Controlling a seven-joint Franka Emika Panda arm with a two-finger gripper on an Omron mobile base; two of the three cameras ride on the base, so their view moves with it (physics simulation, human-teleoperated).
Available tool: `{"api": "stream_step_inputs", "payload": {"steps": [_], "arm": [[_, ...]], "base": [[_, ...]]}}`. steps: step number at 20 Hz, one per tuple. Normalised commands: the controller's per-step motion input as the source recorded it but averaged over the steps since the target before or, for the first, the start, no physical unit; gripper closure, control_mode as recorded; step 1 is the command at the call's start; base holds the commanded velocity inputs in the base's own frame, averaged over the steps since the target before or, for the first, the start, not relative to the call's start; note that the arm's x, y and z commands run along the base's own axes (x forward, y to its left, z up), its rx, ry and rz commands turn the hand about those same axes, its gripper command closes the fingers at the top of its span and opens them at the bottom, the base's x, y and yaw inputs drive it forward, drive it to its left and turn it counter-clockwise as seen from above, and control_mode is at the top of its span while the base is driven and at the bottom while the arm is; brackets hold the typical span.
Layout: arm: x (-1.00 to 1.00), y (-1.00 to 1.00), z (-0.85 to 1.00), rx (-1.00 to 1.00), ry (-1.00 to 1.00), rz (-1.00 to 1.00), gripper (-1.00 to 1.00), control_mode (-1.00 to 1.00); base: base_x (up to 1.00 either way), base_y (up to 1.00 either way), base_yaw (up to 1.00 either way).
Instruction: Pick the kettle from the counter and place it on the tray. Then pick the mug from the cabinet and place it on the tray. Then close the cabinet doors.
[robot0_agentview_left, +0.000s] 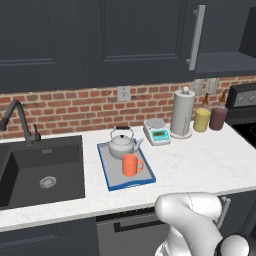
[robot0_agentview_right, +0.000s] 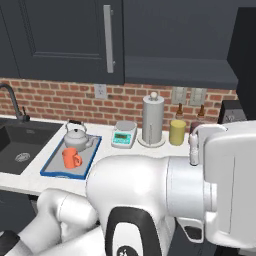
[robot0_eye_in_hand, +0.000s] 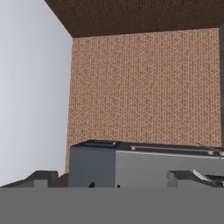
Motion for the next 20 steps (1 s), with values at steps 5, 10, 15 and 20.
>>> {"api": "stream_step_inputs", "payload": {"steps": [5, 10, 15, 20], "arm": [[-0.02, -0.08, 0.11, -0.01, 0.20, 0.05, -1.00, -1.00], [-0.01, 0.00, 0.10, 0.06, 0.15, 0.09, -1.00, -1.00], [-0.06, 0.00, 0.03, 0.33, 0.03, 0.11, -1.00, -1.00], [-0.01, -0.01, 0.11, 0.38, -0.02, 0.10, -1.00, -1.00]], "base": [[0.00, 0.00, 0.00], [0.00, 0.00, 0.00], [0.00, 0.00, 0.00], [0.00, 0.00, 0.00]]}}
